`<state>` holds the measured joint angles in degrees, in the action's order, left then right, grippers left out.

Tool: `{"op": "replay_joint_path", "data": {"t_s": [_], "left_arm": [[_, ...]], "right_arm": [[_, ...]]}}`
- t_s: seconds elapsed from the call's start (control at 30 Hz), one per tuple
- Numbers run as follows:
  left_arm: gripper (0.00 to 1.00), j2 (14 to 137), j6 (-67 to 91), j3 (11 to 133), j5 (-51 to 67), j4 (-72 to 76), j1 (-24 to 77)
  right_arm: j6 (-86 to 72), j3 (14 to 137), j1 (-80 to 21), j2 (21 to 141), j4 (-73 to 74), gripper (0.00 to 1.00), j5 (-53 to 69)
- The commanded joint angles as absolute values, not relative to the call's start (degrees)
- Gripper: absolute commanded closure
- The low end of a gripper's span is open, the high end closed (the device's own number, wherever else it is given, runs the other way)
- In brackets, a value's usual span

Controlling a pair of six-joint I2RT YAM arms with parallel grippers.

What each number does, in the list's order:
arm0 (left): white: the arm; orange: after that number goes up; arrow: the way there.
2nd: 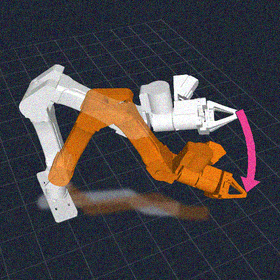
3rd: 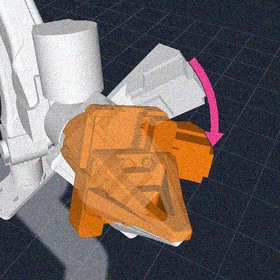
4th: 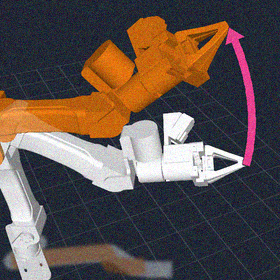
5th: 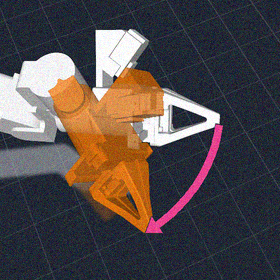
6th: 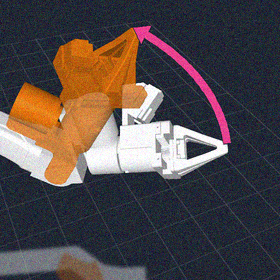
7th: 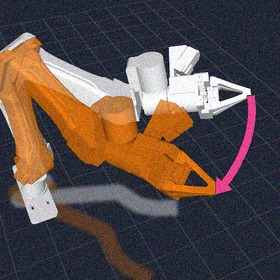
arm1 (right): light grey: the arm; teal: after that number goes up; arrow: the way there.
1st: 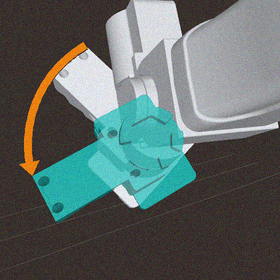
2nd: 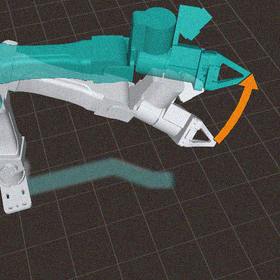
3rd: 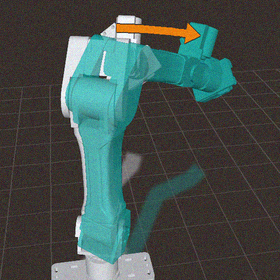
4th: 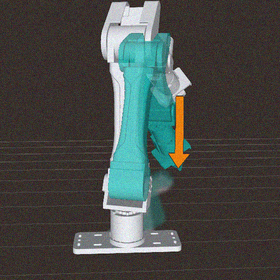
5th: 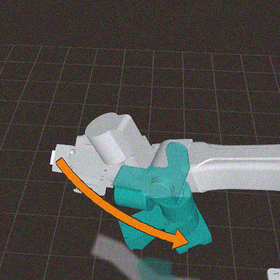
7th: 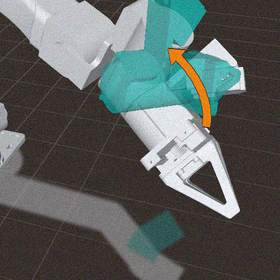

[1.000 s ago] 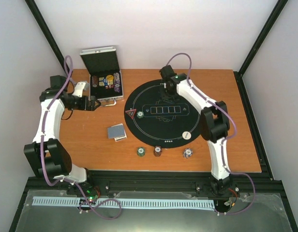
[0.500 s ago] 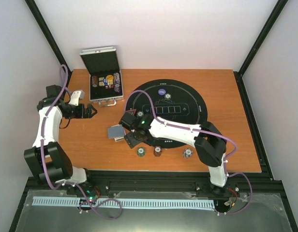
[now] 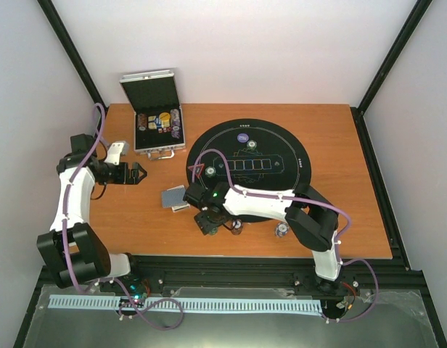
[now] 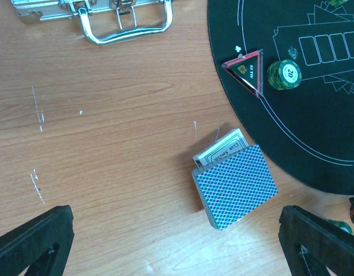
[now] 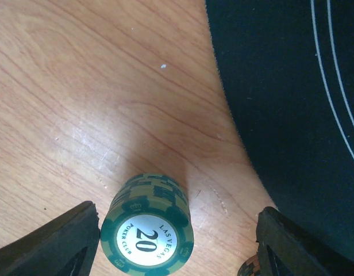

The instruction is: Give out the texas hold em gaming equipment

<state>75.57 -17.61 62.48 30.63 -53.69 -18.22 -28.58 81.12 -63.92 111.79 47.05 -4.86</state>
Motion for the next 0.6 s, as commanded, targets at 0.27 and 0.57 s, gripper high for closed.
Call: {"op": "replay_joint_path", "data": {"t_s": [0.27,0.57], "left_arm": [[0.0,75.41,-18.76,66.56,30.99,-54.67,-18.28],[0.0,75.57,-18.46,67.1,30.98,-54.77,-18.28]], "right_arm": [[-29.54,80.79,-65.81,114.51,45.05,0.41,-3.7],[-29.42,81.19,-66.1,115.14,45.15,0.56,-4.01]]}}
